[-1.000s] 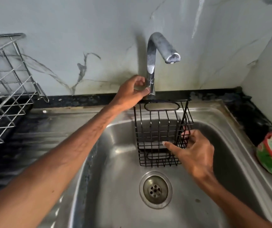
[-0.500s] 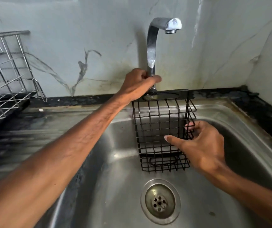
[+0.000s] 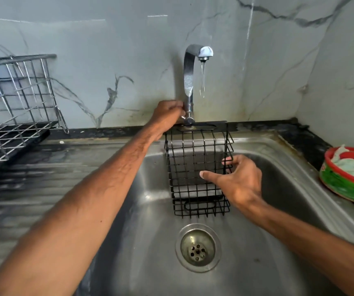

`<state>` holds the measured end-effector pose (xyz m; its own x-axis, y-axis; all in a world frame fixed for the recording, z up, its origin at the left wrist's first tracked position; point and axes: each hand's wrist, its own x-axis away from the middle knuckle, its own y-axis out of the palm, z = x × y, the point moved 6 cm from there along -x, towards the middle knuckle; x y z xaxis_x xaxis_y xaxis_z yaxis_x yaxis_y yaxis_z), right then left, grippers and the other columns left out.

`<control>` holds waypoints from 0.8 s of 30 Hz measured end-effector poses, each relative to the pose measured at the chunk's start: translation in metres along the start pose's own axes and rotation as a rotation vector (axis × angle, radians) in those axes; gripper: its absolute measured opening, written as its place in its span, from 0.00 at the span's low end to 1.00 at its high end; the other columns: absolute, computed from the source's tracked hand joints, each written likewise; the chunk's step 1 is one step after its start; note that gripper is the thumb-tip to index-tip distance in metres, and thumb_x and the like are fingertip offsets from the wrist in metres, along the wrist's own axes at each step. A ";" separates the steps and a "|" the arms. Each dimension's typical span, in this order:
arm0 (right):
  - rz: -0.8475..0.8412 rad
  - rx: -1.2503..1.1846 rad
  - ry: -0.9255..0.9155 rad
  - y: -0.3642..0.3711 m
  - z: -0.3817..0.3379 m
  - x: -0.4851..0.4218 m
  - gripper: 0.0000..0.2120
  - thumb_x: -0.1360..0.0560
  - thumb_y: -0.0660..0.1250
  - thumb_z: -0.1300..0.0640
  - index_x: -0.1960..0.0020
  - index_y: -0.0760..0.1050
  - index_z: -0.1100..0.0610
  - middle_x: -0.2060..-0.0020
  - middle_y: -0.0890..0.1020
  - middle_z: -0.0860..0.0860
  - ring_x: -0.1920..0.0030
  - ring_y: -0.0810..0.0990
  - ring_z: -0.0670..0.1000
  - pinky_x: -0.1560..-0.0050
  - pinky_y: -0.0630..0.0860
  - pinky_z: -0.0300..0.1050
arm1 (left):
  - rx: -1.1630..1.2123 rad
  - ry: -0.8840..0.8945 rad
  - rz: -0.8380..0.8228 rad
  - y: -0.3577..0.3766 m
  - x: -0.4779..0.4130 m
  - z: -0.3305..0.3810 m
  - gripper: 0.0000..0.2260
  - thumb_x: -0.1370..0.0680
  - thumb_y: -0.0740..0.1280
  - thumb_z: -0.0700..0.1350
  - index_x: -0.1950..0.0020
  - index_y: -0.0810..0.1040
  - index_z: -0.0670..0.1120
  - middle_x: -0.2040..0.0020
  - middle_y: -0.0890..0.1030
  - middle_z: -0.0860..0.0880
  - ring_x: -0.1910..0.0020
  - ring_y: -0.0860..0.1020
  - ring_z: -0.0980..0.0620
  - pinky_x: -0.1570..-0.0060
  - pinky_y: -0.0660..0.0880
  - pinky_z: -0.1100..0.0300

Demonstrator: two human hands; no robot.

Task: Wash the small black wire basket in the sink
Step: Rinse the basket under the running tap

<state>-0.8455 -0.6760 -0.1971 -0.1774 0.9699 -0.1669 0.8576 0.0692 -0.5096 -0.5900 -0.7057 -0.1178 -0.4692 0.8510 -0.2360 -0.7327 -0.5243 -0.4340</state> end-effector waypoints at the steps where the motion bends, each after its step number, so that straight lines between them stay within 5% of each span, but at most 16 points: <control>1: -0.001 0.005 0.001 0.000 0.000 0.001 0.38 0.40 0.84 0.43 0.38 0.74 0.57 0.49 0.79 0.50 0.49 0.79 0.50 0.55 0.79 0.39 | 0.066 -0.034 -0.009 0.000 0.004 -0.004 0.13 0.19 0.64 0.33 0.38 0.83 0.45 0.38 0.84 0.46 0.40 0.82 0.49 0.50 0.79 0.62; 3: -0.007 0.010 -0.005 0.001 -0.001 0.001 0.38 0.39 0.84 0.44 0.36 0.74 0.58 0.48 0.79 0.50 0.49 0.79 0.49 0.56 0.76 0.37 | 0.162 -0.124 0.000 0.001 0.008 -0.011 0.17 0.19 0.64 0.32 0.35 0.82 0.48 0.34 0.82 0.49 0.41 0.81 0.52 0.55 0.80 0.66; 6: -0.017 0.014 -0.009 0.000 -0.002 0.000 0.38 0.39 0.84 0.44 0.36 0.74 0.58 0.50 0.77 0.48 0.49 0.78 0.49 0.57 0.75 0.36 | 0.236 -0.307 -0.016 0.003 0.009 -0.024 0.14 0.18 0.66 0.35 0.38 0.82 0.50 0.32 0.81 0.45 0.37 0.82 0.46 0.37 0.80 0.48; 10: -0.041 0.013 -0.013 0.000 -0.003 0.002 0.36 0.38 0.83 0.45 0.37 0.73 0.57 0.50 0.76 0.47 0.50 0.76 0.48 0.59 0.72 0.33 | 0.290 -0.421 -0.039 0.002 0.017 -0.029 0.04 0.16 0.67 0.40 0.43 0.80 0.42 0.43 0.85 0.41 0.47 0.86 0.46 0.47 0.85 0.51; 15: -0.056 0.024 -0.055 0.001 -0.006 0.005 0.38 0.36 0.83 0.45 0.33 0.71 0.58 0.42 0.79 0.53 0.45 0.77 0.50 0.49 0.78 0.41 | 0.207 -0.298 0.003 -0.006 0.026 -0.024 0.12 0.16 0.69 0.46 0.41 0.81 0.36 0.56 0.88 0.42 0.62 0.86 0.46 0.60 0.84 0.55; 20: -0.100 0.008 -0.090 0.003 -0.011 0.008 0.43 0.34 0.81 0.45 0.27 0.66 0.58 0.33 0.76 0.56 0.35 0.76 0.55 0.42 0.76 0.43 | 0.077 -0.150 -0.206 -0.008 0.044 -0.010 0.18 0.15 0.65 0.55 0.33 0.78 0.42 0.58 0.88 0.46 0.75 0.80 0.52 0.75 0.75 0.62; 24: -0.139 -0.007 -0.120 0.004 -0.011 0.009 0.42 0.34 0.81 0.46 0.28 0.64 0.55 0.31 0.74 0.56 0.32 0.74 0.55 0.41 0.73 0.42 | 0.044 -0.099 -0.192 -0.014 0.053 -0.006 0.23 0.17 0.67 0.57 0.31 0.75 0.40 0.56 0.89 0.46 0.77 0.76 0.54 0.76 0.73 0.62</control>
<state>-0.8380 -0.6646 -0.1916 -0.3499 0.9163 -0.1948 0.8241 0.2022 -0.5292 -0.6012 -0.6532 -0.1296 -0.3637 0.9292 -0.0658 -0.8330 -0.3560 -0.4235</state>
